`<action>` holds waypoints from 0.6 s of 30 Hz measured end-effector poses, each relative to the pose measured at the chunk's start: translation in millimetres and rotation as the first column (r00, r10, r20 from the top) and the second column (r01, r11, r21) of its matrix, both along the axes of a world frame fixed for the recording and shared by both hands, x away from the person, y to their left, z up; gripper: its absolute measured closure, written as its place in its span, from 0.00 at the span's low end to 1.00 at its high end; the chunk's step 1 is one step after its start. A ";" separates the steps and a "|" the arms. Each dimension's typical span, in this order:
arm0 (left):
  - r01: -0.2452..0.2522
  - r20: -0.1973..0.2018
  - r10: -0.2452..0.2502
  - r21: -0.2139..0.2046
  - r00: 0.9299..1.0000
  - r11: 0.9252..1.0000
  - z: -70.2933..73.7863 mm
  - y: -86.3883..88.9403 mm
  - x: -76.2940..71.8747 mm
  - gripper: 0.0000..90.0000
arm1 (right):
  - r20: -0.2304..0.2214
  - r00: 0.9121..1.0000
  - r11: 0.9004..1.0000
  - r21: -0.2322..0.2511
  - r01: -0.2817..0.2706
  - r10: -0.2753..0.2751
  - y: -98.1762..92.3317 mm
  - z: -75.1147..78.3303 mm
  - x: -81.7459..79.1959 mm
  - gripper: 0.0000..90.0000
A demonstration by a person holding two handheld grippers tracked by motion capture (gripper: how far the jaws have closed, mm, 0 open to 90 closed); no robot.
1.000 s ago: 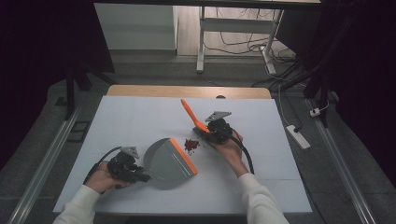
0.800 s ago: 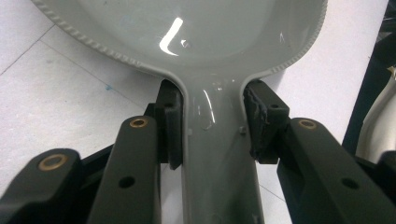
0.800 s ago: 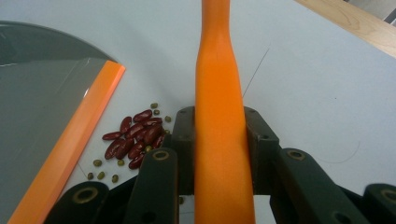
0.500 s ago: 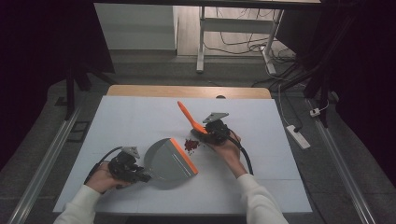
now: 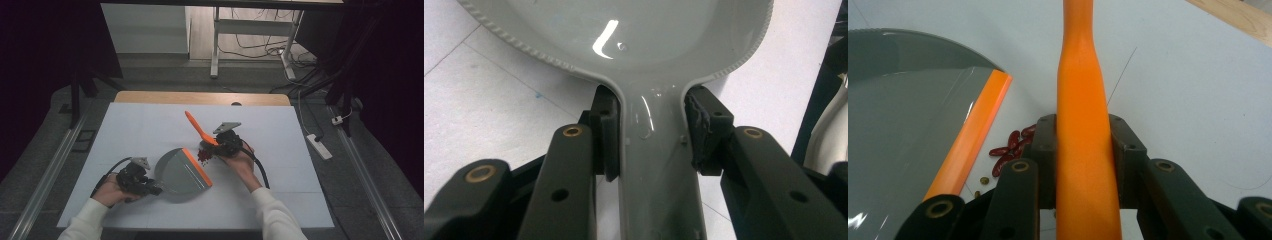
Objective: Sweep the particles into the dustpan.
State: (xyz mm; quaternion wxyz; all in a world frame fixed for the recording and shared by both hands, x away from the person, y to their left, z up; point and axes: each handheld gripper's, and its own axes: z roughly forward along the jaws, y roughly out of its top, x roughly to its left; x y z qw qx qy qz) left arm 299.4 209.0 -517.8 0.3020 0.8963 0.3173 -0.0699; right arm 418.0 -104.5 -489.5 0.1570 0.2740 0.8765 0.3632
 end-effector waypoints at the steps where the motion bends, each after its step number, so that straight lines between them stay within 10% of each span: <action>1: 0.000 0.000 0.000 0.001 1.000 1.000 0.0 -0.2 0.0 0.68 | -0.002 1.000 1.000 -0.003 0.002 -0.002 0.7 0.2 -0.7 0.78; 18: -0.002 -0.003 0.002 0.004 1.000 1.000 0.4 -1.5 0.0 0.68 | -0.010 0.997 0.997 -0.013 -0.071 0.070 21.1 -0.3 -12.2 0.78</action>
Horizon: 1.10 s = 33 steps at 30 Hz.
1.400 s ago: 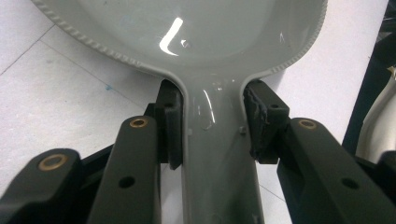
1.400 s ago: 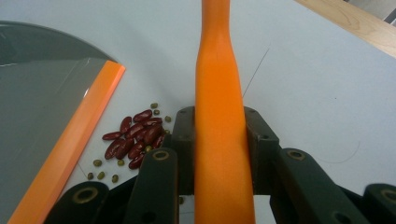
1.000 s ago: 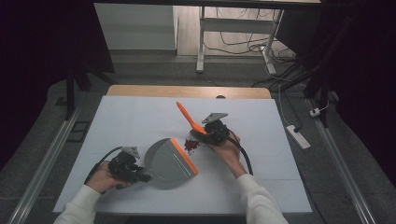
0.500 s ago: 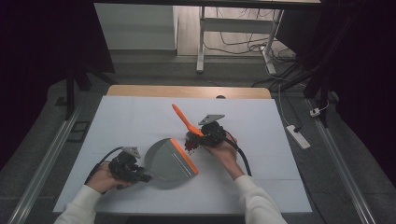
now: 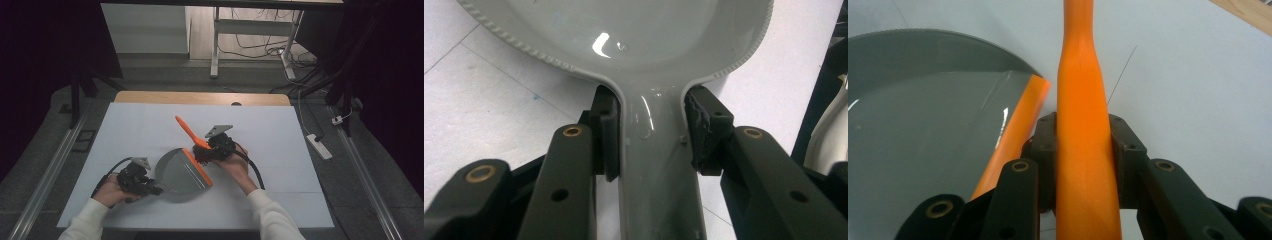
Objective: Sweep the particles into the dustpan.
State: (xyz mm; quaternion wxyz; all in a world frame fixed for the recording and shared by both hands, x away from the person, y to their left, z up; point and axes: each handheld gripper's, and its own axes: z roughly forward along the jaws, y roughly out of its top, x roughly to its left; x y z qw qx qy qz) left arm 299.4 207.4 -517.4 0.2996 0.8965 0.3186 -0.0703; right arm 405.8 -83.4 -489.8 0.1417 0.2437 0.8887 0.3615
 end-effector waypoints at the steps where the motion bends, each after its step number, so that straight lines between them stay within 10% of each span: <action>1: -0.001 0.001 0.001 0.000 1.000 1.000 0.1 -0.1 -0.1 0.68 | 0.000 1.000 1.000 0.000 0.000 0.000 0.0 0.0 0.0 0.78; 25: -0.002 0.000 0.002 0.000 1.000 1.000 -0.1 -0.5 -0.2 0.68 | -0.030 0.991 0.991 0.046 -0.129 0.131 27.8 5.8 -22.6 0.78; 33: -0.002 0.001 0.002 0.001 1.000 1.000 -0.2 -0.5 -0.4 0.68 | 0.024 0.994 0.990 0.090 -0.106 0.104 18.2 21.6 -23.5 0.78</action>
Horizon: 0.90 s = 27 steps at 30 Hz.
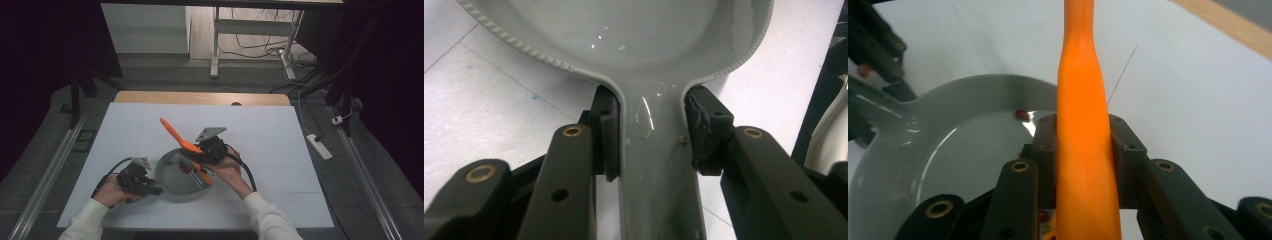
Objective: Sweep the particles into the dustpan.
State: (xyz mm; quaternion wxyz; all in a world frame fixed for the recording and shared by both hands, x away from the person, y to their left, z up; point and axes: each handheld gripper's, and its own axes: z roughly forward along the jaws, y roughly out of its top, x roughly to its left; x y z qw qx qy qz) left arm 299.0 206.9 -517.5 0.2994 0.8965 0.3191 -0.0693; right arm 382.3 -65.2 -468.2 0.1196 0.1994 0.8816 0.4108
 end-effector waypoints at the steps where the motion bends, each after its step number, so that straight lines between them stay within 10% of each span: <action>1: -0.001 0.000 0.001 0.000 1.000 1.000 0.0 0.0 -0.1 0.68 | 0.000 1.000 1.000 0.000 0.000 0.000 0.0 0.0 0.0 0.78; 18: -0.003 0.000 0.003 0.000 1.000 1.000 -0.1 -0.6 -0.3 0.68 | 0.030 0.987 0.984 -0.071 0.162 -0.161 -28.1 -9.4 28.5 0.78; 27: -0.003 -0.001 0.003 0.000 1.000 1.000 -0.4 -0.7 0.0 0.68 | 0.011 0.989 0.984 -0.103 0.146 -0.146 -19.8 -21.2 36.7 0.78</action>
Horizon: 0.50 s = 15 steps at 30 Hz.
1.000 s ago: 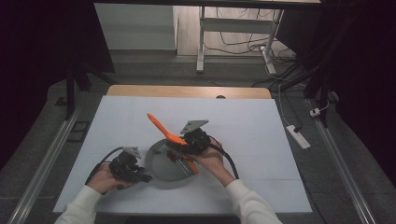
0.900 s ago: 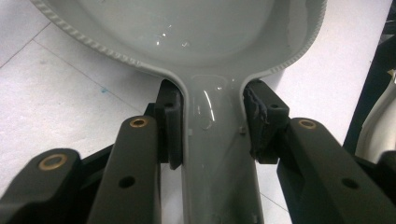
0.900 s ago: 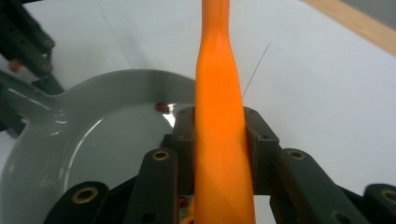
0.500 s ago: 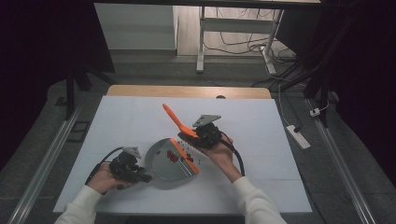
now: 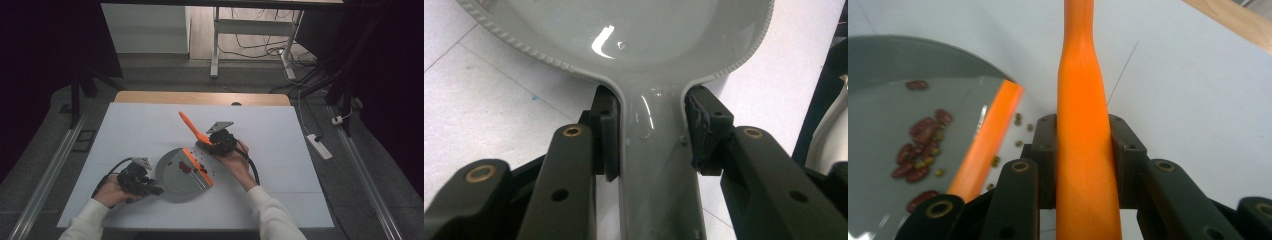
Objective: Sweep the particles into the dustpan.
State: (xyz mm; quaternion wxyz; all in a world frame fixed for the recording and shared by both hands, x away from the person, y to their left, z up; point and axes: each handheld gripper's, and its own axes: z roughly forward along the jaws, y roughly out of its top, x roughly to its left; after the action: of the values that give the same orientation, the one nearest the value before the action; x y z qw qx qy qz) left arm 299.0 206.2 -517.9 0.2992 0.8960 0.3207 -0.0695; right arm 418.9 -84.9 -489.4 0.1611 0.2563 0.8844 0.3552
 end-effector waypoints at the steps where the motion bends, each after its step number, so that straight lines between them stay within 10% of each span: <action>1: 0.000 0.000 0.000 0.000 1.000 1.000 0.0 0.0 0.0 0.68 | 0.005 1.000 1.000 -0.006 -0.003 0.003 1.6 0.0 -0.8 0.78; 15: 0.000 0.001 0.000 0.000 1.000 1.000 0.2 -0.1 -0.3 0.68 | -0.016 0.998 0.998 0.015 -0.059 0.059 16.4 -2.1 -14.3 0.78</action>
State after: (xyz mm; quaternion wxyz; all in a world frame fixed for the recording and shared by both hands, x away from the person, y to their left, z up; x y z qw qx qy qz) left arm 298.7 206.1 -517.8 0.2996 0.8960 0.3205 -0.0689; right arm 404.6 -68.6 -491.5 0.1413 0.2342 0.8902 0.3643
